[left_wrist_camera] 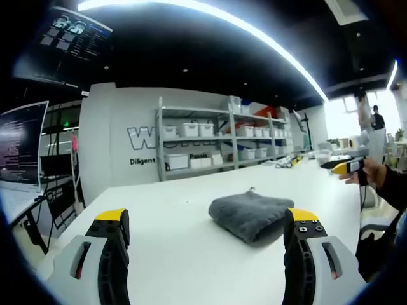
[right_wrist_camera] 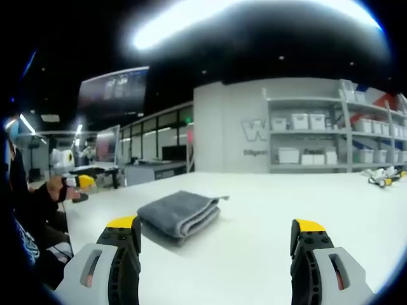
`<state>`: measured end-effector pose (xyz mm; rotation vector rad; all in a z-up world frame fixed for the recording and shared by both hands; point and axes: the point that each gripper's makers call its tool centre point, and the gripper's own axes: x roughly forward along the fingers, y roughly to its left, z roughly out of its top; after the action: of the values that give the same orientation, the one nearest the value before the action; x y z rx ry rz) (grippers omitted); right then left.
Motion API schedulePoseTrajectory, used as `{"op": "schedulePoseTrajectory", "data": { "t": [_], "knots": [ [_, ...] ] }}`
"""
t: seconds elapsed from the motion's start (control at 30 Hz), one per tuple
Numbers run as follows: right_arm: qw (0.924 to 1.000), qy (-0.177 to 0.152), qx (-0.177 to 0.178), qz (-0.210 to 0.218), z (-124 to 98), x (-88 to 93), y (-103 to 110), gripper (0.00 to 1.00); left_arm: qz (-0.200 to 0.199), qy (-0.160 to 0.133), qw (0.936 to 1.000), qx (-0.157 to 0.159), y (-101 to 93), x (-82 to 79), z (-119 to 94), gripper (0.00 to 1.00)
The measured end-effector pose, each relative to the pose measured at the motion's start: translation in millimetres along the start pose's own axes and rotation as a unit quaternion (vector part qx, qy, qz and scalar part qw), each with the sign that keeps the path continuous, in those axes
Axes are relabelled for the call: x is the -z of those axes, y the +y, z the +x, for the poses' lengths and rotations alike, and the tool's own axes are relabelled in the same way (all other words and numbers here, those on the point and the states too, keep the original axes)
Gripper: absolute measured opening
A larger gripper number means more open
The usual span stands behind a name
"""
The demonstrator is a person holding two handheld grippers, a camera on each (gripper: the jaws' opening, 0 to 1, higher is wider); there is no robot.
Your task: Open the folded towel by lifting each exposed corner and separating the folded layers until the towel lies flat within the target outline without major curled edges
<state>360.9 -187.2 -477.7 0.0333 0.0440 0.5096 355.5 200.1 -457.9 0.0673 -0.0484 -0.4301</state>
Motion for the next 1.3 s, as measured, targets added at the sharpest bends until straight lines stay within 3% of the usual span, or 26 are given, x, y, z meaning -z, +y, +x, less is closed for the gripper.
{"op": "schedulePoseTrajectory", "data": {
  "t": [0.47, 0.63, 0.83, 1.13, 1.3],
  "knots": [
    [0.9999, -0.001, 0.011, 0.004, -8, -1.8, -10, 1.0, 0.009, 0.002, 0.9999, 0.01, -10.0, -6.6, 4, 1.0],
    [0.9999, 0.008, 0.01, 0.007, 1, -2.3, -18, 1.0, 0.016, 0.019, 0.9997, 0.006, -11.3, -2.8, 15, 1.0],
    [0.9996, 0.027, -0.002, -0.012, 26, -11.3, -34, 1.0, 0.035, 0.024, 0.9991, 0.003, -12.3, -10.5, 30, 1.0],
    [0.998, 0.039, -0.015, -0.049, 45, -46.3, -48, 1.0, 0.047, 0.022, 0.9985, 0.018, -27.0, -29.2, 53, 1.0],
    [0.994, 0.041, -0.013, -0.1, 44, -84.4, -46, 1.0, 0.073, 0.017, 0.9961, 0.046, -48.6, -60.7, 57, 1.0]
  ]
}}
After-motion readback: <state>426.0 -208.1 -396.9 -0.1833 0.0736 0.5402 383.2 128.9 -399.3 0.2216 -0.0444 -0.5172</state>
